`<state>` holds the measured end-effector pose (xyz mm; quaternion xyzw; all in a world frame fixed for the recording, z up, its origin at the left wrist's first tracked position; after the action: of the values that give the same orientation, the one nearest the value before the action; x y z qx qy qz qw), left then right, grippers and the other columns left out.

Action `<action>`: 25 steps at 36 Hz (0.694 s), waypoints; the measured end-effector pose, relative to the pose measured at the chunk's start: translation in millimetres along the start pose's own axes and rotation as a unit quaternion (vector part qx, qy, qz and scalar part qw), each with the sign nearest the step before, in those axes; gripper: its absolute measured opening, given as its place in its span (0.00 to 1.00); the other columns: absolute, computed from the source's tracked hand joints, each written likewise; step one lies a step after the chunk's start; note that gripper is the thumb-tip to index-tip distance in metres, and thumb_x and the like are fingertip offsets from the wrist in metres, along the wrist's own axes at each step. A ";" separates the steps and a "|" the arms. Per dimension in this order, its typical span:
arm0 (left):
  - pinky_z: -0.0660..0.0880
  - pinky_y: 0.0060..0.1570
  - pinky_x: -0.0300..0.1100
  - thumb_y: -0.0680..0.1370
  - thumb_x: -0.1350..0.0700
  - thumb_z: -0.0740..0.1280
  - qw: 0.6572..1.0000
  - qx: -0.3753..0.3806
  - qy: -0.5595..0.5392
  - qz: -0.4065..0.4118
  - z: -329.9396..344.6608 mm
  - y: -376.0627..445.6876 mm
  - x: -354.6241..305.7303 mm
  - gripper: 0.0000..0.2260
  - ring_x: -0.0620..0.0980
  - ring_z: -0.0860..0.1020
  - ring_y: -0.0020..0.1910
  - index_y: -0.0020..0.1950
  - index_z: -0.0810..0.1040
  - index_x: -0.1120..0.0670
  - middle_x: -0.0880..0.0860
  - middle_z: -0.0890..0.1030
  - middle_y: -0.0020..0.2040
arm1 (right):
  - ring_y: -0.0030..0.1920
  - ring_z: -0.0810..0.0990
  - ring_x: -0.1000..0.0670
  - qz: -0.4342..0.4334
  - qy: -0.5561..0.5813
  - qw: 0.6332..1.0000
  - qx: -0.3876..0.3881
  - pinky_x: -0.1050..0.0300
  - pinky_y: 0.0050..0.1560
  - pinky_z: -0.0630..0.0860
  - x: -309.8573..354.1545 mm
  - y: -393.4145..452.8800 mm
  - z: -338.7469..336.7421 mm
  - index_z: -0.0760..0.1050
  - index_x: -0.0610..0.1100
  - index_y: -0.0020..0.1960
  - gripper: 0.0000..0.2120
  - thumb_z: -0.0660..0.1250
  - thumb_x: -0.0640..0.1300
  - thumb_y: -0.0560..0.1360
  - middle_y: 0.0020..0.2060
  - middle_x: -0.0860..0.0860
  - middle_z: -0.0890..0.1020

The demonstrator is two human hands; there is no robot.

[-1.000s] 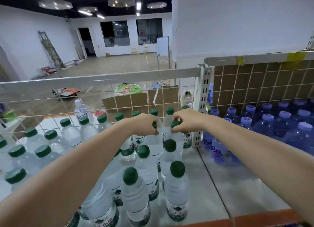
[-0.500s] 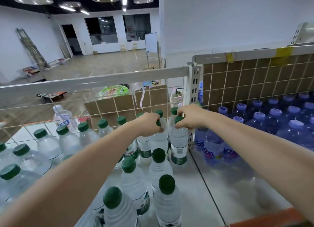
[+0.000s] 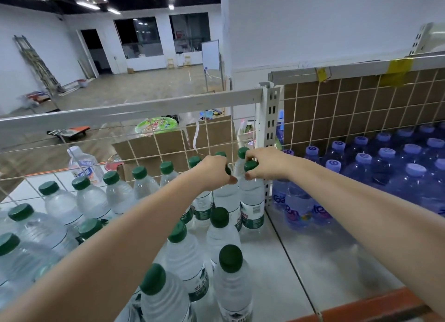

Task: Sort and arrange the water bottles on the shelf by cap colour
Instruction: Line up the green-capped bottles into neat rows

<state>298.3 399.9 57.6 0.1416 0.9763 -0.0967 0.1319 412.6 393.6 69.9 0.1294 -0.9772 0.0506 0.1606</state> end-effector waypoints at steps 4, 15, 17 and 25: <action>0.75 0.43 0.45 0.75 0.46 0.70 1.000 0.019 -0.019 0.007 2.0 -5.5 2.5 0.19 0.53 0.76 0.42 0.56 0.72 0.58 0.55 0.77 0.47 | 0.51 0.76 0.47 -0.001 -0.018 1.000 -0.008 0.50 0.53 0.76 0.5 -2.9 -0.1 0.74 0.45 0.59 0.20 0.71 0.53 0.72 0.51 0.48 0.78; 0.72 0.36 0.37 0.78 0.43 0.63 0.999 0.011 0.024 0.023 -36.1 -48.3 35.1 0.17 0.46 0.77 0.36 0.52 0.77 0.58 0.51 0.80 0.43 | 0.45 0.78 0.53 -0.116 0.055 0.991 -0.050 0.63 0.42 0.74 65.9 -19.2 -20.4 0.77 0.45 0.50 0.13 0.70 0.54 0.74 0.42 0.53 0.79; 0.74 0.37 0.37 0.78 0.42 0.63 0.998 0.050 0.036 0.012 -34.7 -63.0 45.3 0.17 0.46 0.78 0.35 0.48 0.78 0.56 0.52 0.81 0.42 | 0.42 0.80 0.53 -0.120 0.079 0.989 0.029 0.62 0.41 0.75 80.8 -23.2 -5.4 0.78 0.44 0.48 0.14 0.71 0.55 0.73 0.41 0.51 0.81; 0.79 0.43 0.42 0.71 0.33 0.67 0.966 0.237 0.062 -0.083 -3.8 -117.7 65.7 0.26 0.51 0.82 0.34 0.48 0.77 0.57 0.55 0.85 0.40 | 0.34 0.82 0.51 -0.044 0.004 0.961 0.274 0.60 0.35 0.74 100.0 -50.7 46.8 0.78 0.47 0.49 0.22 0.73 0.64 0.67 0.39 0.48 0.86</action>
<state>201.1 306.5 60.3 0.0927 0.9400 -0.3274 0.0254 320.7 314.7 61.3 0.2110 -0.9186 0.3102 0.1247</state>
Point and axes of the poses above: each hand's wrist, its own y-axis towards the middle knuckle, its own z-axis out of the palm, x = y × z, the point moved 9 cm from there along y, towards the middle knuckle
